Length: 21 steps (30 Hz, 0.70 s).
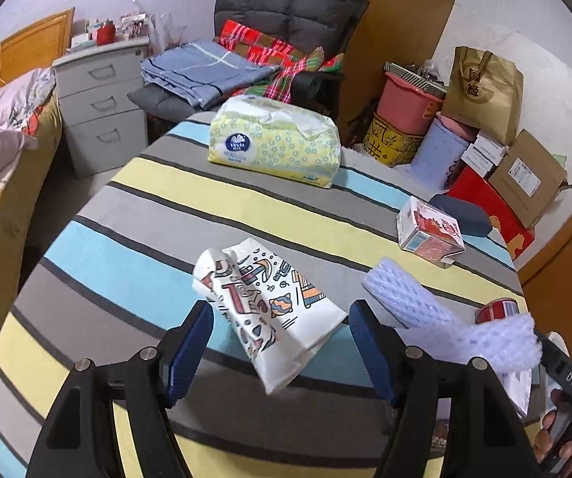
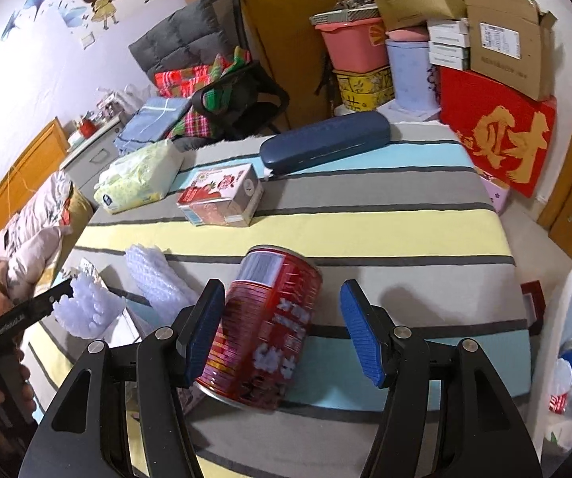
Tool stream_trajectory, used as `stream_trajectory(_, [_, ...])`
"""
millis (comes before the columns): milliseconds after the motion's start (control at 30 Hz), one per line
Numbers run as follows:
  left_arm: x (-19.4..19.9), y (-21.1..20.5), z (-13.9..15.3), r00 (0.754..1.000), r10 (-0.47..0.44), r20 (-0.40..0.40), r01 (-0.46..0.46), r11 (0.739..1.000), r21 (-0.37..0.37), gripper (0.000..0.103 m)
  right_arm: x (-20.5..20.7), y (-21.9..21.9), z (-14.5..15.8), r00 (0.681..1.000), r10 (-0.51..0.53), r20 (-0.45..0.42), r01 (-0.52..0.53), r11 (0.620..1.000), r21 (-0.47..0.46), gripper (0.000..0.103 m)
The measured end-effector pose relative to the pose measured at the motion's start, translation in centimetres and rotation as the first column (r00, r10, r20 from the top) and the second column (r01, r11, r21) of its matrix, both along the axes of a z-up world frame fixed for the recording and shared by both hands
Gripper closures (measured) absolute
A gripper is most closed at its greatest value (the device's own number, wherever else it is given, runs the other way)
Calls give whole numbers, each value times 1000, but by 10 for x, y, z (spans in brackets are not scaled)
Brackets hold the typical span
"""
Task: Collect trash
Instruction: 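Grasp the doodle-patterned paper cup with the left tool while the right tool grasps the red milk can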
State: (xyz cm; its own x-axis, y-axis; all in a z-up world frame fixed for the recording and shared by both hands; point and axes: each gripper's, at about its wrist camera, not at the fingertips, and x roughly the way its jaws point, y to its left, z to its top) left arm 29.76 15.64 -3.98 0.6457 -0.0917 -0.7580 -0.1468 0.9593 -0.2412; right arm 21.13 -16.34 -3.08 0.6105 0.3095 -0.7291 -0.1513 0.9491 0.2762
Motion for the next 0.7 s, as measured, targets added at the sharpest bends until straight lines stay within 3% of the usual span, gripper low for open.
stream_trajectory(167, [10,-4,-14,998,-16,-57,15,1000,-11,33,4,-1,-1,1000,21,-17,-21,1000,-3,41])
stream_trajectory(367, [4,5,-21,998,32,-62,-33,999,-16,33,-1,1,1,1000,10,11,-8,994,-104,41])
stream_trajectory(467, [-1,9,-19,998,37,-51,-37,999,1,37,-1,2,1,1000,22,11,-21,993,-119,50])
stream_trajectory(600, [-6,16,-20,997,41,-60,-40,999,16,54,-3,3,0,1000,14,22,-11,991,-136,50])
stream_trajectory(700, [-8,25,-20,995,72,-62,-71,997,20,54,-4,2,0,1000,8,24,-4,992,-129,50])
